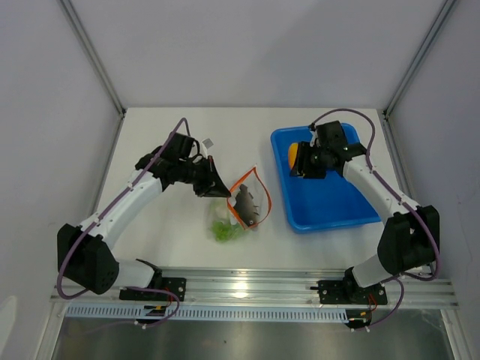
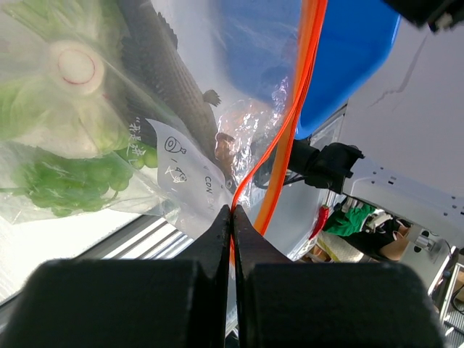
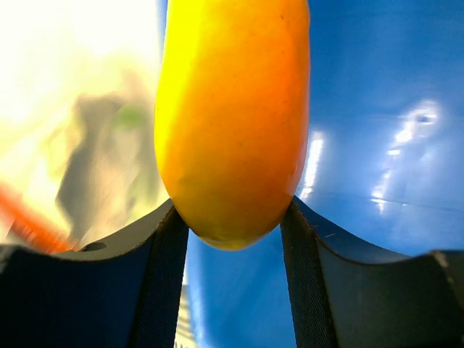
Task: Place the food in the zip-top bag and seal the zipper
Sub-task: Pick up the fake fruit from the bin, then place the fake fruit in the zipper food storage bag.
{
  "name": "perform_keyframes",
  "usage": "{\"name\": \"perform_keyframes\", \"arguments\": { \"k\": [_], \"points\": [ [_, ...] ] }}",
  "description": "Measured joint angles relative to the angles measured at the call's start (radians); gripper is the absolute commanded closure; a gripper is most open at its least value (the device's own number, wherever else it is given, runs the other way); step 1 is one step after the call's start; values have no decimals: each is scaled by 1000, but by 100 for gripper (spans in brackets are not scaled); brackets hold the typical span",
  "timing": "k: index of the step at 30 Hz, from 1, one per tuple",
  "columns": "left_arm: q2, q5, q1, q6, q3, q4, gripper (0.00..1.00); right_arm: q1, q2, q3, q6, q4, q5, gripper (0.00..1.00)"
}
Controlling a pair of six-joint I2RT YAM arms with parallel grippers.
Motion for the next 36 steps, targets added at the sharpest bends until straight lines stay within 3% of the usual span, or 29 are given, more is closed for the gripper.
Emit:
{"name": "perform_keyframes", "arguments": {
  "k": [10, 23, 36],
  "points": [
    [27, 1, 0, 1, 30, -5, 100, 175, -136, 1, -77, -78, -199, 100],
    [27, 1, 0, 3, 32, -6, 99, 277, -160, 2, -122, -191, -509, 100],
    [27, 1, 0, 4, 34, -13, 99, 337, -96, 37, -123, -319, -521, 100]
  ]
}}
